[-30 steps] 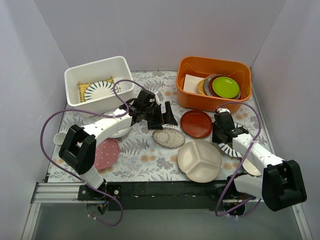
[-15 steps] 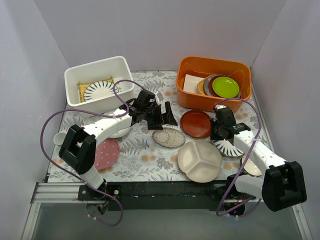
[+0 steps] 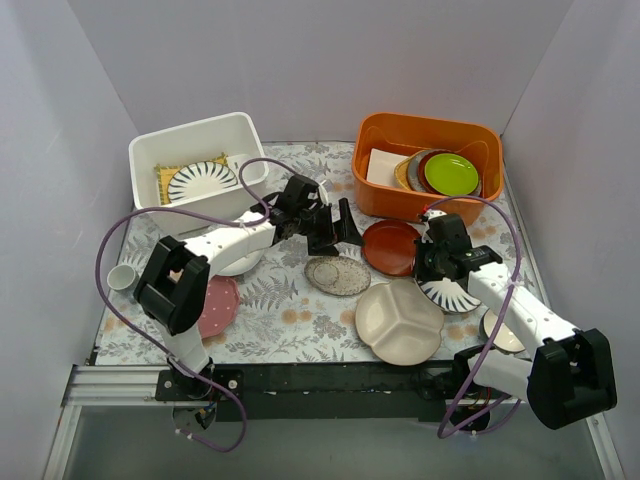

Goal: Place the plates into the plastic bin on the countertop
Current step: Pick up the plate from the corner of the board.

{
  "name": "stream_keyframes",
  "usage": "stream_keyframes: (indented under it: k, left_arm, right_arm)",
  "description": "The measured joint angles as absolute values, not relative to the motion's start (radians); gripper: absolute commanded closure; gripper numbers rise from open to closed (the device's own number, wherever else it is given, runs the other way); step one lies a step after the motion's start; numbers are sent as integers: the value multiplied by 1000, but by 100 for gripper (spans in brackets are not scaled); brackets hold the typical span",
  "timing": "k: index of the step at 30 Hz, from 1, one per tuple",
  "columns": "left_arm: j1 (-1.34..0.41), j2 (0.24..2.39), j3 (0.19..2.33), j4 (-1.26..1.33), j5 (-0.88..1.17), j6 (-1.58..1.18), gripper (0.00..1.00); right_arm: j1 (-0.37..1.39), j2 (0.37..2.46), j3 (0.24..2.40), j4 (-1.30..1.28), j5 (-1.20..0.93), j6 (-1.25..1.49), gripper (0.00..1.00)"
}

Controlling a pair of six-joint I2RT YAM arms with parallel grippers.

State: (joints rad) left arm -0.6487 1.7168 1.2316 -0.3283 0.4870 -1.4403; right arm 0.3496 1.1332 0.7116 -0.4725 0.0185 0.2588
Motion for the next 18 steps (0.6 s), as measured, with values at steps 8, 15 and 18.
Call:
stream_keyframes:
  k: [8, 15, 18]
  left_arm:
    - [-661, 1873, 1332, -259, 545, -1495, 12]
    - [-676, 1910, 1361, -241, 568, -1527, 15]
    - [-686, 1910, 1374, -238, 567, -1534, 16]
  right_arm:
    - [355, 1118, 712, -473, 0, 259, 99]
    - [360, 1106, 712, -474, -6, 260, 99]
    - [361, 1097, 712, -474, -15, 261, 99]
